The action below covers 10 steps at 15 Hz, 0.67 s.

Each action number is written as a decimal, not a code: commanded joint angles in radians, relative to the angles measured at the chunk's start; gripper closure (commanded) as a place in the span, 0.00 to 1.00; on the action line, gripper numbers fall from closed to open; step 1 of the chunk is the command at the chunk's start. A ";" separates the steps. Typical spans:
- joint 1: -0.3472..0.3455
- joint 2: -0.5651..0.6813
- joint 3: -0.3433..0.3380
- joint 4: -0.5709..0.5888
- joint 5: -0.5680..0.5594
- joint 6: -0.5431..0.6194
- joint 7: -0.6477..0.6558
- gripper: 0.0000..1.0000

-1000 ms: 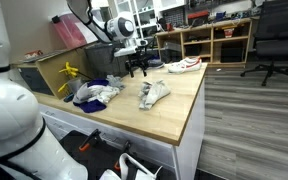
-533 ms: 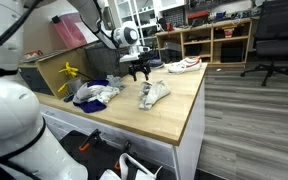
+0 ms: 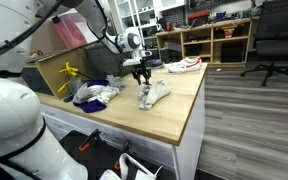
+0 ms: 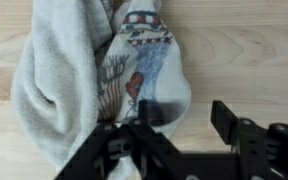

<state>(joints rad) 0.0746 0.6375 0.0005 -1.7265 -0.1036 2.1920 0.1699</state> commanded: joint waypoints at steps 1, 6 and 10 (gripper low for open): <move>0.014 0.006 -0.020 0.032 0.009 -0.001 0.044 0.65; 0.031 -0.043 -0.030 0.012 -0.023 0.021 0.054 0.99; 0.053 -0.075 -0.030 -0.005 -0.049 0.037 0.055 1.00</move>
<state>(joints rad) 0.0974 0.6082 -0.0137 -1.6957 -0.1255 2.2083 0.2004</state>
